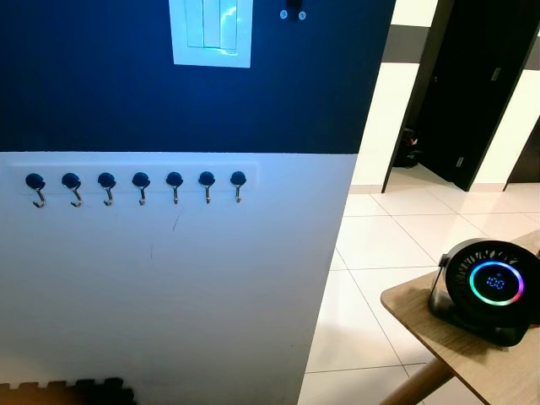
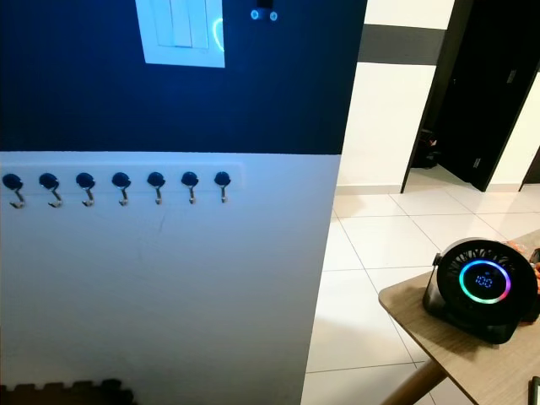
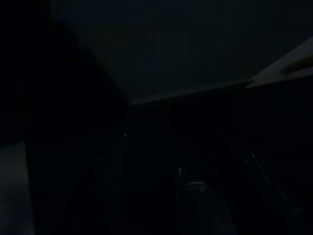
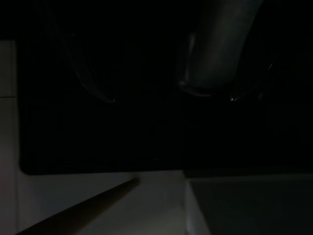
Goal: Hang keys on a hook
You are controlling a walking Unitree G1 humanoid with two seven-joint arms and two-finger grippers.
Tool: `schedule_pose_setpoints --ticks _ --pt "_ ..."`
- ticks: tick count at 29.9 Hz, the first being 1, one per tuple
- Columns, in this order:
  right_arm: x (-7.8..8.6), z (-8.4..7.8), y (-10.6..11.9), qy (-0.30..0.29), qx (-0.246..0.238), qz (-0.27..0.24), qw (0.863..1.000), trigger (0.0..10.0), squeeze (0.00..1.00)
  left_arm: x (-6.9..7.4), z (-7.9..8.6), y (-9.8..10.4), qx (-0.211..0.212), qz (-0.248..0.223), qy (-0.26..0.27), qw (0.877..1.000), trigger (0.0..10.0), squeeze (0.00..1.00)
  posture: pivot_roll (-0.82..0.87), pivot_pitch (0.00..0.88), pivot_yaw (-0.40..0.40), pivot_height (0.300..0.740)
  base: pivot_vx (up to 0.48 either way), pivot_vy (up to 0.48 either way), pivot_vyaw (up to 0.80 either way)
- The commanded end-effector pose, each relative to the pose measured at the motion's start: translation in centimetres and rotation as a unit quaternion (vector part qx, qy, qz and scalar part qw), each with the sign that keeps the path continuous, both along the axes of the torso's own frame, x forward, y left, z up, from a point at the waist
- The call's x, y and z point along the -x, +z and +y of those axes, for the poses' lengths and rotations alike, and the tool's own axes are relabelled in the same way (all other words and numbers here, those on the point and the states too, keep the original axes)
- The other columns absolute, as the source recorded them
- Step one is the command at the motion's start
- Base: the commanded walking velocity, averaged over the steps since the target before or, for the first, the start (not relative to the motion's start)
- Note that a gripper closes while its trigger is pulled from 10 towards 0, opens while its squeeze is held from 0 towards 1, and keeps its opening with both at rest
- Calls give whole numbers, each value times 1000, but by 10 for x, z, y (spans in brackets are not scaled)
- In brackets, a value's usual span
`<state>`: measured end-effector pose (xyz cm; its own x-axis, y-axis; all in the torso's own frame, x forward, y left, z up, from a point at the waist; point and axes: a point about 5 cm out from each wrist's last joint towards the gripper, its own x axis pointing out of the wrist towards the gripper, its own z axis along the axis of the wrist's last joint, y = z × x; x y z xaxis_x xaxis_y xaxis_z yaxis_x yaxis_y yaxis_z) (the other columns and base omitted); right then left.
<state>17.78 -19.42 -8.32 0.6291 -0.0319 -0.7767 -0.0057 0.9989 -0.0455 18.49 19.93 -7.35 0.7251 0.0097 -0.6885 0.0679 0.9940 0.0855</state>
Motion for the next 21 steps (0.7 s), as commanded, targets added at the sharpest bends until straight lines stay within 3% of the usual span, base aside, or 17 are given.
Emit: schedule_pose_setpoints --ticks 1,3,7,21 --pt "2 -12 1 -26 18 -8 999 10000 0 6 7 -3 -20 17 1 1000 10000 0 53 8 -44 740 0 0 0" --pt "0 -24 5 -55 27 -18 998 10000 0 7 8 -3 -22 17 5 1000 10000 0 53 10 -47 740 0 0 0" --pt "-3 -27 7 -57 29 -23 998 10000 0 8 8 -3 -19 15 7 1000 10000 0 52 11 -46 740 0 0 0" --pt "-11 -10 9 -39 11 -47 998 10000 0 -2 -1 1 1 -8 -10 1000 10000 0 51 16 -36 740 0 0 0"
